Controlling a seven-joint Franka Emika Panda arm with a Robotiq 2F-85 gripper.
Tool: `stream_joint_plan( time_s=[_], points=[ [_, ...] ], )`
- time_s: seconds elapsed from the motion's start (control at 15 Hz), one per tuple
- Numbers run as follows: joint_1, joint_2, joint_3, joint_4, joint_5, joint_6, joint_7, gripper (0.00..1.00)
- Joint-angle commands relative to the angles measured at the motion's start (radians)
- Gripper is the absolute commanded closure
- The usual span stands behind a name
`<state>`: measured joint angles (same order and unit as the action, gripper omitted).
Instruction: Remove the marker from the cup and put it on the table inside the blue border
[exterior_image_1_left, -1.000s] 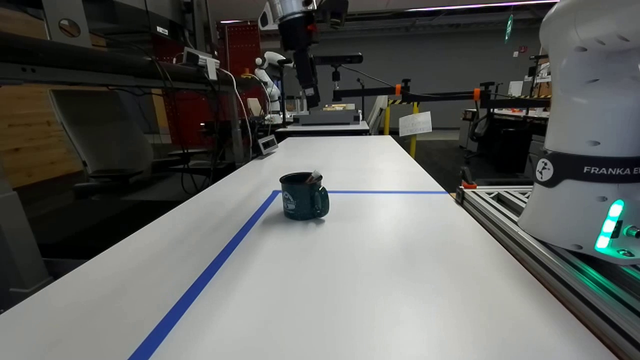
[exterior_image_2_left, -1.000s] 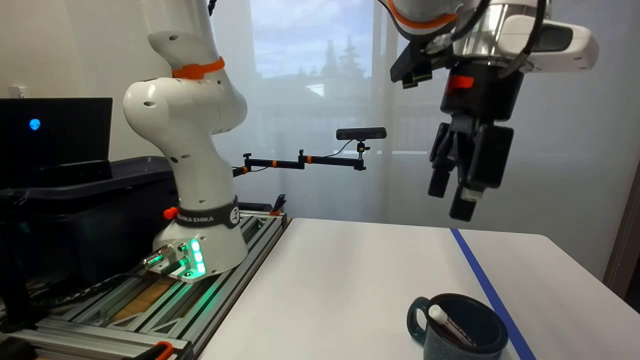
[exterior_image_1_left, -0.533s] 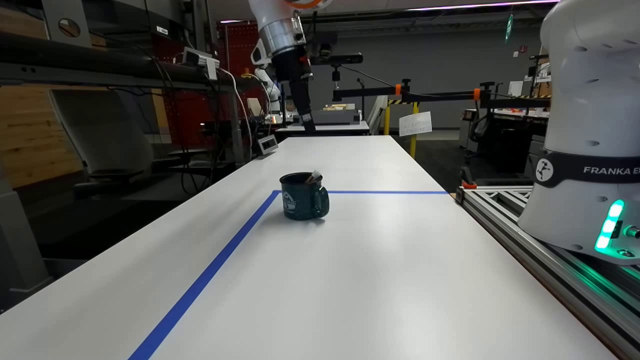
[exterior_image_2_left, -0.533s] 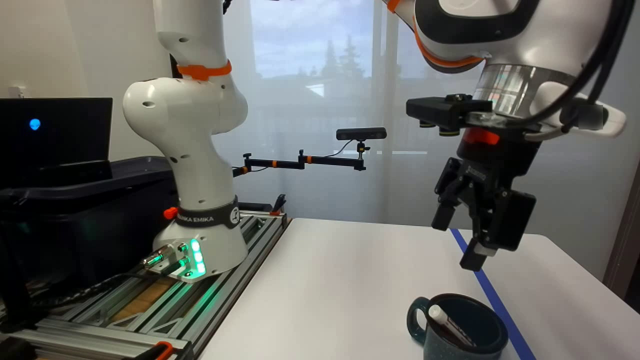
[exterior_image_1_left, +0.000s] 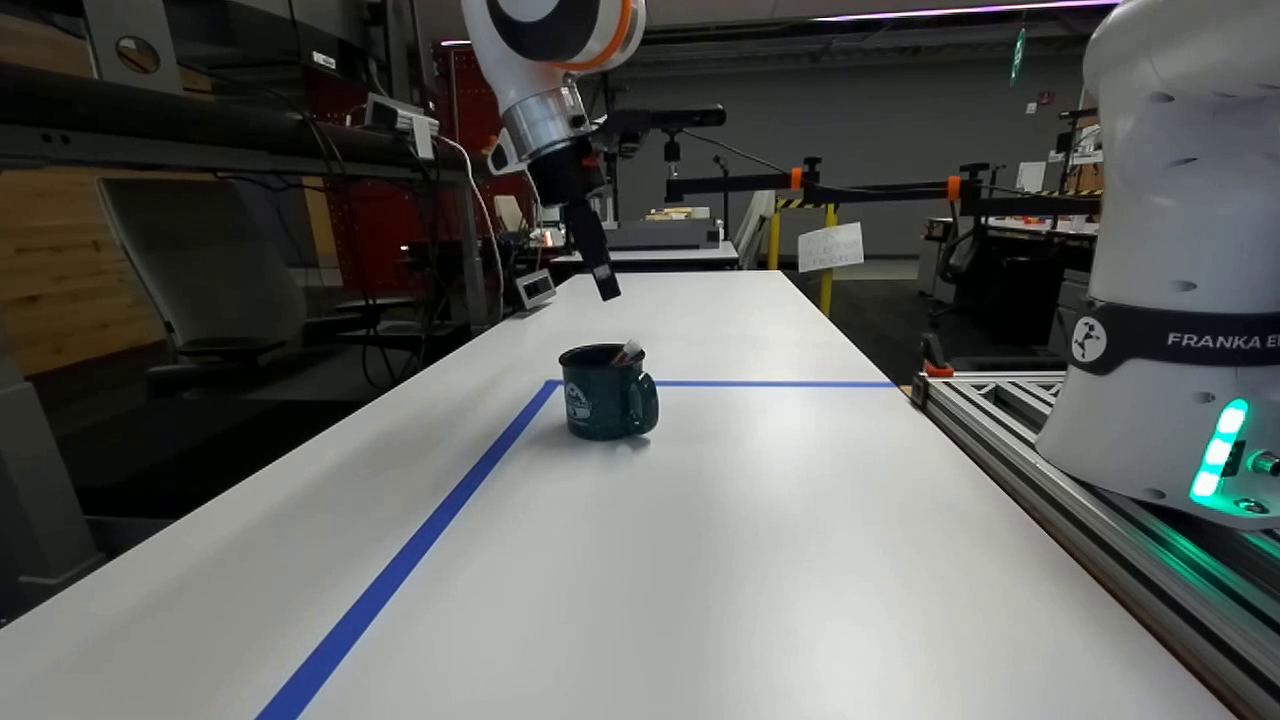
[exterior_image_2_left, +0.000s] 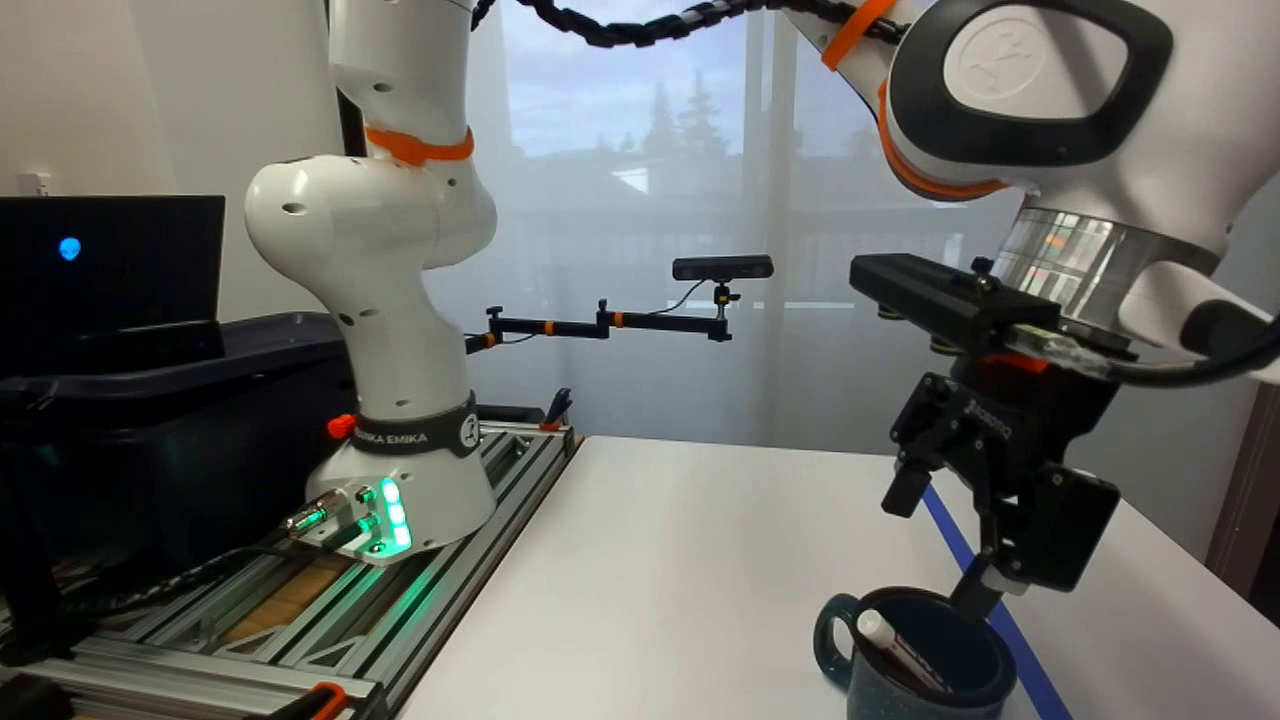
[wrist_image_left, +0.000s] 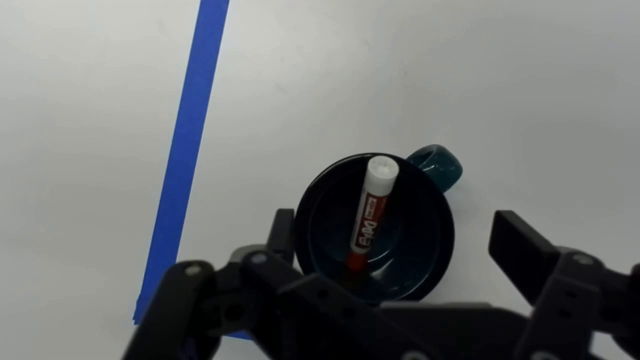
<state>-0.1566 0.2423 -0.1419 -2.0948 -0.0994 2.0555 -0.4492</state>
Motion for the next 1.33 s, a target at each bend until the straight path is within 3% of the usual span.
stream_joint_plan(
  time_s=[0.0, 0.2, 0.33, 0.47, 0.6, 0.67, 0.73, 0.87, 0.93, 1.0, 1.27],
  points=[
    [-0.012, 0.054, 0.025, 0.053, 0.010, -0.042, -0.009, 0.00],
    [-0.009, 0.085, 0.035, 0.068, 0.004, -0.048, 0.015, 0.00],
    [-0.014, 0.102, 0.035, 0.077, 0.005, -0.058, 0.026, 0.17],
    [-0.017, 0.116, 0.033, 0.086, 0.005, -0.066, 0.035, 0.42],
    [-0.019, 0.131, 0.034, 0.092, 0.002, -0.069, 0.045, 0.56],
    [-0.020, 0.136, 0.035, 0.093, 0.003, -0.074, 0.049, 0.52],
    [-0.020, 0.143, 0.036, 0.097, 0.003, -0.079, 0.054, 0.63],
    [-0.019, 0.152, 0.038, 0.100, 0.002, -0.087, 0.059, 0.53],
    [-0.018, 0.159, 0.039, 0.104, 0.001, -0.092, 0.063, 0.58],
    [-0.017, 0.163, 0.039, 0.106, -0.001, -0.096, 0.068, 0.54],
    [-0.018, 0.181, 0.042, 0.113, -0.001, -0.100, 0.082, 0.54]
  ],
)
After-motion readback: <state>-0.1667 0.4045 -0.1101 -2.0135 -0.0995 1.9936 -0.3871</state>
